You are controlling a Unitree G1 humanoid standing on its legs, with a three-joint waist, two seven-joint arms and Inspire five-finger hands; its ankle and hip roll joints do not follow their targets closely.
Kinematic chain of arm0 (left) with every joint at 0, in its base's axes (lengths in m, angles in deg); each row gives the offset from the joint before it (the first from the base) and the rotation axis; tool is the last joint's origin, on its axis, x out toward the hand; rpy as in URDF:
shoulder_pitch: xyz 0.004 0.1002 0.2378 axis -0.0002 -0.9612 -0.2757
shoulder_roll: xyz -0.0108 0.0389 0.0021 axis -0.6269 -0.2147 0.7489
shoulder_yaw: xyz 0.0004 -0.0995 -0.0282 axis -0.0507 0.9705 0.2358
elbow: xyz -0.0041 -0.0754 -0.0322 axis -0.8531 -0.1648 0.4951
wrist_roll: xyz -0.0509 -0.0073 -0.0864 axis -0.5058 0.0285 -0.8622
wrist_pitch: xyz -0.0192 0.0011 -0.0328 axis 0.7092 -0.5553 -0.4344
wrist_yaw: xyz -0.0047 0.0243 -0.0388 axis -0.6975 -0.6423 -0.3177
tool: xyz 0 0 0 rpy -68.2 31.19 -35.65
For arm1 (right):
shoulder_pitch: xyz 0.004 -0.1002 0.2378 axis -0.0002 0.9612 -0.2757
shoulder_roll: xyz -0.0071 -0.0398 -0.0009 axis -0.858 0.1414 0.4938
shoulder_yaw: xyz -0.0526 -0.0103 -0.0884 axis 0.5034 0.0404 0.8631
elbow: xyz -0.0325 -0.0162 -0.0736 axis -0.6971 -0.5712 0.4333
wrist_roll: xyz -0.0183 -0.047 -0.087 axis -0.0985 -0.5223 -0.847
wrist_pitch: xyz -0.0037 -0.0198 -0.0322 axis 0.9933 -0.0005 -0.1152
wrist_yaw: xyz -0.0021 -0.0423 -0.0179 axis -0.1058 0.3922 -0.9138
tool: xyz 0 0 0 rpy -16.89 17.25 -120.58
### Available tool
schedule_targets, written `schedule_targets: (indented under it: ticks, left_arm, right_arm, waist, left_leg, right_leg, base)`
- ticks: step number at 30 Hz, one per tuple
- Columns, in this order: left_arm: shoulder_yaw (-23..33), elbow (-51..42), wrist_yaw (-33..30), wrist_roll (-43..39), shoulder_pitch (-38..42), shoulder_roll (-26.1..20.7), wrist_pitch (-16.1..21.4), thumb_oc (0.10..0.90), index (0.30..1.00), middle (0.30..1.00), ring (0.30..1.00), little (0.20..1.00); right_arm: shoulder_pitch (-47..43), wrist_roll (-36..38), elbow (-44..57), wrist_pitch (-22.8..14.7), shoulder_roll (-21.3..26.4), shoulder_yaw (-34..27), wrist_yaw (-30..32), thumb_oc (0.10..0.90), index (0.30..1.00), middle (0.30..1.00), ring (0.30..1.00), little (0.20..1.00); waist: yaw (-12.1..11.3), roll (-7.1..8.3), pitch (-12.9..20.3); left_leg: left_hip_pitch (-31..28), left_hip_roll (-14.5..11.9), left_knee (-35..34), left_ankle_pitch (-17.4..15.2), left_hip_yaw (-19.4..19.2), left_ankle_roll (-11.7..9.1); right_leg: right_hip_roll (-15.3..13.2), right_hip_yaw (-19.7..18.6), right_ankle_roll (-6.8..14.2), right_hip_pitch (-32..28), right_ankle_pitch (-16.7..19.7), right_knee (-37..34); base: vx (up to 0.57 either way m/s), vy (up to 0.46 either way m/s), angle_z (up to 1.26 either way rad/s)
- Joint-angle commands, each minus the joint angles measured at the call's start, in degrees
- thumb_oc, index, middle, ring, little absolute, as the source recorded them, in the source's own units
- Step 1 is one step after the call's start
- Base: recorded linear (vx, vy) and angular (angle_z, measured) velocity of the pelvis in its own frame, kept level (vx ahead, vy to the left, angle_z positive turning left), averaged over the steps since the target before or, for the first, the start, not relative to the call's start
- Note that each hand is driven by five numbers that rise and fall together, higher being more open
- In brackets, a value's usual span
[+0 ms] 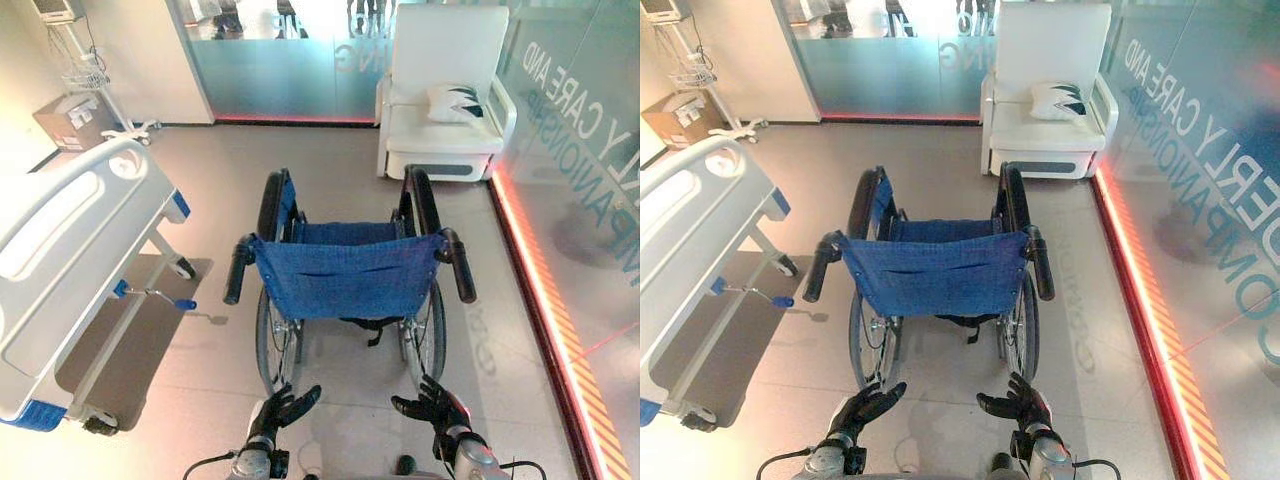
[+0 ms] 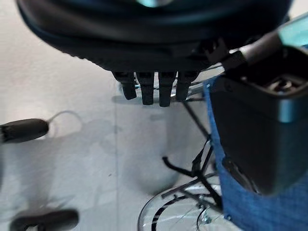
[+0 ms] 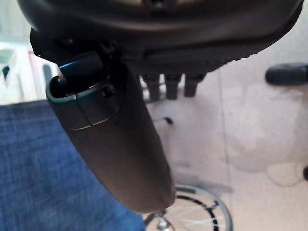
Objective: Push the wheelchair next to the bed
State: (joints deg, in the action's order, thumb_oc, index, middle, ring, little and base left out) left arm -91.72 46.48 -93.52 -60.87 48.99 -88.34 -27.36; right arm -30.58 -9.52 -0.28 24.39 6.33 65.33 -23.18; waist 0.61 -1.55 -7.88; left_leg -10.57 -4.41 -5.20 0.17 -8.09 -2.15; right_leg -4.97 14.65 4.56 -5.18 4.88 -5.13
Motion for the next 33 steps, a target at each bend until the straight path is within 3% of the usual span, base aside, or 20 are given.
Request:
schedule_targets:
  ticks: [1, 9, 17, 27, 33]
  left_arm:
    - [0.16, -0.65, -2.24, -1.28, 5.45, -0.93, 6.89, 0.8, 0.9, 0.9, 0.9, 0.9]
    - [8.79, -12.53, -9.29, -2.85, 6.27, -7.2, 11.38, 0.8, 0.9, 0.9, 0.9, 0.9]
    - [19.72, -17.82, -9.38, -4.24, 10.55, -18.11, 12.12, 0.8, 0.9, 0.9, 0.9, 0.9]
    - [20.62, -19.92, -12.33, -7.02, 17.64, -25.17, 14.09, 0.8, 0.9, 0.9, 0.9, 0.9]
    - [20.65, -29.26, -2.45, -9.5, 21.37, -29.16, 11.13, 0.8, 0.9, 0.9, 0.9, 0.9]
  right_arm:
    - [-4.13, 4.05, 4.08, -4.11, -0.62, -2.38, -2.82, 0.8, 0.9, 0.9, 0.9, 0.9]
    - [-5.07, 6.4, 15.14, -5.73, 4.5, -8.54, 3.45, 0.8, 0.9, 0.9, 0.9, 0.9]
    - [-9.18, 10.21, 20.46, -7.59, 14.04, -17.7, 1.33, 0.8, 0.9, 0.9, 0.9, 0.9]
    - [-15.77, 10.73, 26.23, -11.26, 20.42, -19.33, 6.39, 0.8, 0.9, 0.9, 0.9, 0.9]
    - [-19.88, 5.73, 34.74, -9.55, 23.14, -18.84, 7.67, 0.8, 0.9, 0.9, 0.9, 0.9]
  waist:
    - [-0.29, 1.37, -1.0]
    - [-0.79, 1.87, -1.29]
    - [-0.93, 1.74, -0.05]
    - [-0.26, 0.94, 1.35]
    - [-0.37, 0.86, 1.65]
  left_leg:
    - [2.34, 3.61, 0.2, 0.44, 0.39, 1.8]
    - [2.29, 3.49, 0.2, 0.4, 0.58, 1.82]
    - [1.82, 3.59, 0.2, -0.03, 1.01, 1.44]
    - [1.26, 3.82, 0.2, -0.59, 1.26, 1.25]
    - [1.57, 3.68, 0.2, -0.43, 1.26, 1.09]
  right_leg:
    - [0.66, -1.39, -0.44, -3.28, -3.45, 1.72]
    - [0.68, -1.48, -0.5, -3.47, -3.29, 1.52]
    - [0.36, -1.08, -0.3, -4.21, -3.3, 0.99]
    - [0.06, -1.23, 0.01, -4.84, -3.92, 0.68]
    - [0.04, -1.28, -0.05, -4.79, -4.16, 0.63]
  base:
    - [0.03, -0.009, 0.0]
    - [0.0, -0.001, 0.0]
    - [0.02, 0.007, 0.0]
    - [0.01, 0.011, 0.0]
    - [0.0, 0.0, 0.0]
